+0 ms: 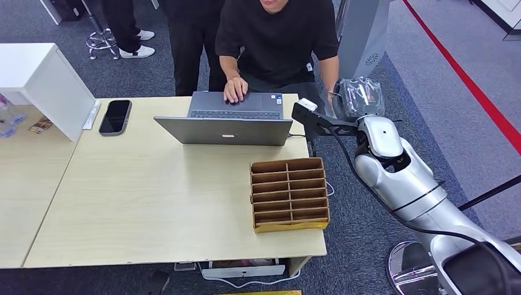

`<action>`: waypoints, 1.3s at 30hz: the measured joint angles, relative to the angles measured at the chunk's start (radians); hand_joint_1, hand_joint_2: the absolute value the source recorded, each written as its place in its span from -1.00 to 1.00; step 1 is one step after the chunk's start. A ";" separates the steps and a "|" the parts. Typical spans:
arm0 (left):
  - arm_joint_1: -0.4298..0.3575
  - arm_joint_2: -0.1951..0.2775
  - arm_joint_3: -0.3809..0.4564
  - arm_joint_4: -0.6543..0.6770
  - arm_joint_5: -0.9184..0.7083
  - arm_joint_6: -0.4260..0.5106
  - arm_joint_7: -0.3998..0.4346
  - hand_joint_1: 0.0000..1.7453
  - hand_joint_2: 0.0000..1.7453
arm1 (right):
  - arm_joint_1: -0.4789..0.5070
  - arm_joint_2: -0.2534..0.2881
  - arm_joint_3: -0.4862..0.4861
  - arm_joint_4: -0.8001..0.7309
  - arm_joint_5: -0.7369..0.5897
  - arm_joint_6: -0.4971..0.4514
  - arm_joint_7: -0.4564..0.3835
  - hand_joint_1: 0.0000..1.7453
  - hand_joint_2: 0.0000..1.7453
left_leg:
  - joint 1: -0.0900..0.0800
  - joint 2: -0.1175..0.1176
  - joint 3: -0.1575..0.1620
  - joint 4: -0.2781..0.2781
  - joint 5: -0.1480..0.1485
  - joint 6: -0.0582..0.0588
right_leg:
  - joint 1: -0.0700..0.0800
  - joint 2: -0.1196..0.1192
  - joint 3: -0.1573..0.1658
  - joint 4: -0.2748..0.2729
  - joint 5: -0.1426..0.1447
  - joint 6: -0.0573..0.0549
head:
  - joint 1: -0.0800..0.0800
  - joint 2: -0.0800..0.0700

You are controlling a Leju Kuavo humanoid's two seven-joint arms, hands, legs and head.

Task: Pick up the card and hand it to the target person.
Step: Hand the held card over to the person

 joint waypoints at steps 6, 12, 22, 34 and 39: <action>0.000 -0.001 -0.002 0.000 0.000 0.000 0.001 -1.00 -1.00 | -0.008 0.005 0.010 0.014 -0.014 -0.001 0.002 0.71 1.00 | 0.000 0.000 0.000 0.000 0.000 0.000 | 0.000 0.000 0.000 0.000 0.000 0.000 | 0.000 0.000; 0.000 -0.001 -0.004 0.000 -0.001 0.000 0.002 -1.00 -1.00 | -0.009 0.007 0.016 0.024 -0.016 -0.001 0.003 0.70 1.00 | 0.000 0.000 0.000 0.000 0.000 0.000 | 0.000 0.000 0.000 0.000 0.000 0.000 | 0.000 0.000; 0.000 -0.001 -0.008 0.000 -0.002 0.000 0.002 -1.00 -1.00 | -0.010 0.010 0.025 0.038 -0.017 0.009 0.014 0.53 1.00 | 0.000 0.000 0.000 0.000 0.000 0.000 | 0.000 0.000 0.000 0.000 0.000 0.000 | 0.000 0.000; 0.000 -0.001 -0.009 0.000 -0.003 0.000 0.003 -1.00 -1.00 | -0.009 0.009 0.070 0.068 0.028 0.047 0.037 -1.00 1.00 | 0.000 0.000 0.000 0.000 0.000 0.000 | 0.000 0.000 -0.001 0.000 0.000 0.000 | 0.000 0.000; 0.000 -0.001 -0.009 0.000 -0.003 0.000 0.004 -1.00 -1.00 | -0.005 0.008 0.074 0.080 0.024 0.028 0.039 -1.00 1.00 | 0.000 0.000 0.000 0.000 0.000 0.000 | 0.000 0.000 -0.001 0.000 0.000 0.000 | 0.000 0.000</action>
